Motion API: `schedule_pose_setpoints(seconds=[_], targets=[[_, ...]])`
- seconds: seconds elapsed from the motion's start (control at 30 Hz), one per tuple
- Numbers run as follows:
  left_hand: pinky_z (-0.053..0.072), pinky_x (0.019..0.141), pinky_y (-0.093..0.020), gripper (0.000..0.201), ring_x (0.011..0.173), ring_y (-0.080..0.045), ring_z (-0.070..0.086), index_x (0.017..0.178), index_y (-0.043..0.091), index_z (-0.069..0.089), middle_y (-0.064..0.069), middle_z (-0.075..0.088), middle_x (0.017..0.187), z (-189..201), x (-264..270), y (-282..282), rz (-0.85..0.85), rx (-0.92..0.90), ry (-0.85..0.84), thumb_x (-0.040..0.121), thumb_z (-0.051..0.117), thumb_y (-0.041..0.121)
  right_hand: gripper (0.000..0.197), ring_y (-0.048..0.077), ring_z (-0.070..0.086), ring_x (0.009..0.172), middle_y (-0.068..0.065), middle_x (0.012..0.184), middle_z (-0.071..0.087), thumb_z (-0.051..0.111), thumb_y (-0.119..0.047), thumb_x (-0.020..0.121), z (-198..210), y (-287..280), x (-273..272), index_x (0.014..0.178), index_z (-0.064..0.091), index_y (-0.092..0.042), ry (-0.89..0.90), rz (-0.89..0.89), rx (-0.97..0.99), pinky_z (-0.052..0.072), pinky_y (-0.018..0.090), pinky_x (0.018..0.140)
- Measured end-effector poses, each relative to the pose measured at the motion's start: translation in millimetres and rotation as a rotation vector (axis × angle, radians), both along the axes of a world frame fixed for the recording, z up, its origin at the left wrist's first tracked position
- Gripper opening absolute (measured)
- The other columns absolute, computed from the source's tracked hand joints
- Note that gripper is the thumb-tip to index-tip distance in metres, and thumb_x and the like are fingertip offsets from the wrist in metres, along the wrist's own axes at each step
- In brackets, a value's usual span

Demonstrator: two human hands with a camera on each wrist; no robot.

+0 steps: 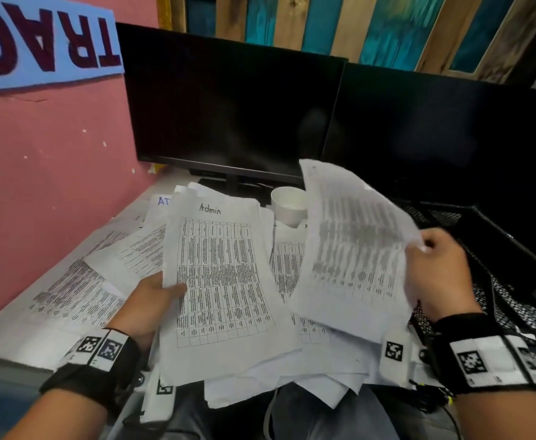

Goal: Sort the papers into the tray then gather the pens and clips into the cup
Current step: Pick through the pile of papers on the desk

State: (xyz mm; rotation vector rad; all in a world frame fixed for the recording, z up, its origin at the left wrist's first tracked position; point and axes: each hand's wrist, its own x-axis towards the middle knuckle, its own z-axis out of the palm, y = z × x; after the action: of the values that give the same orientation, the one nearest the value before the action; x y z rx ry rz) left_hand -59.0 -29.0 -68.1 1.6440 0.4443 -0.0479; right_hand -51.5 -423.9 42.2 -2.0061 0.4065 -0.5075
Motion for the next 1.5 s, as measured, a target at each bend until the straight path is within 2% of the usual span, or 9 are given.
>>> schedule_pose_setpoints(seconds=[0.13,0.33,0.53,0.73,0.93,1.1,1.23,1.4,1.5], targets=[[0.056,0.071,-0.034,0.017,0.087,-0.026,0.078,0.106,0.005,0.072,-0.006,0.083,0.089,-3,3,2,-0.009,-0.022,0.007,0.104,0.057,-0.001,0.026,0.036,0.077,0.096,0.012,0.099,0.079,0.054,-0.001,0.100,13,-1,7,0.094,0.067,-0.023,-0.069,0.021,0.291,0.063,0.055,0.089],[0.057,0.070,-0.032,0.016,0.077,-0.023,0.078,0.109,0.004,0.073,-0.006,0.083,0.089,2,2,0,0.016,-0.070,0.030,0.105,0.058,0.006,0.037,0.033,0.079,0.088,0.018,0.103,0.079,0.041,0.011,0.100,-31,62,23,0.116,0.067,-0.009,0.114,0.289,0.377,0.067,0.047,0.076],[0.043,0.116,-0.048,0.055,0.133,-0.035,0.061,0.144,0.016,0.059,-0.006,0.064,0.138,10,0,1,0.044,-0.120,0.082,0.105,0.055,0.054,0.050,0.031,0.076,0.101,0.007,0.114,0.078,0.034,0.007,0.097,-69,127,19,0.122,0.065,-0.023,0.352,0.592,0.205,0.064,0.052,0.090],[0.047,0.091,-0.034,0.034,0.117,-0.028,0.067,0.136,0.009,0.067,-0.005,0.072,0.120,7,-3,4,-0.095,0.179,0.025,0.103,0.065,0.016,0.042,0.020,0.070,0.111,-0.002,0.135,0.066,0.048,0.001,0.101,-63,115,23,0.128,0.063,-0.028,0.321,0.524,0.230,0.059,0.032,0.082],[0.051,0.075,-0.032,0.034,0.099,-0.024,0.070,0.135,0.006,0.067,-0.002,0.075,0.105,3,0,6,-0.086,0.221,0.047,0.106,0.062,0.024,0.050,0.000,0.053,0.082,-0.007,0.117,0.057,0.063,-0.018,0.102,-51,48,32,0.149,0.049,-0.023,0.416,0.290,-0.015,0.048,0.029,0.081],[0.048,0.072,-0.034,0.033,0.085,-0.021,0.067,0.126,0.006,0.069,-0.002,0.073,0.092,3,2,6,-0.081,0.220,0.046,0.109,0.056,0.031,0.075,0.011,0.061,0.096,-0.002,0.125,0.059,0.074,-0.025,0.094,-57,32,32,0.158,0.035,-0.027,0.512,0.327,-0.062,0.046,0.031,0.089],[0.045,0.073,-0.034,0.033,0.088,-0.020,0.066,0.124,0.008,0.068,-0.003,0.073,0.094,4,2,4,-0.062,0.215,0.050,0.110,0.053,0.034,0.072,0.023,0.072,0.099,0.006,0.123,0.070,0.085,-0.020,0.082,-77,34,37,0.143,0.046,-0.027,0.536,0.341,-0.071,0.058,0.036,0.080],[0.045,0.070,-0.033,0.029,0.084,-0.020,0.066,0.111,0.014,0.067,-0.006,0.073,0.093,5,1,3,-0.040,0.229,0.055,0.111,0.050,0.037,0.026,0.024,0.068,0.064,0.010,0.073,0.068,0.081,-0.011,0.087,-74,33,33,0.076,0.059,-0.004,0.437,0.291,-0.104,0.054,0.030,0.064],[0.038,0.060,-0.032,0.034,0.064,-0.021,0.056,0.086,0.017,0.061,-0.003,0.061,0.068,5,1,3,-0.019,0.254,0.073,0.110,0.050,0.038,0.017,0.023,0.060,0.062,0.006,0.076,0.068,0.072,-0.015,0.094,-62,22,24,0.086,0.060,-0.005,0.346,0.204,-0.127,0.047,0.030,0.059]])
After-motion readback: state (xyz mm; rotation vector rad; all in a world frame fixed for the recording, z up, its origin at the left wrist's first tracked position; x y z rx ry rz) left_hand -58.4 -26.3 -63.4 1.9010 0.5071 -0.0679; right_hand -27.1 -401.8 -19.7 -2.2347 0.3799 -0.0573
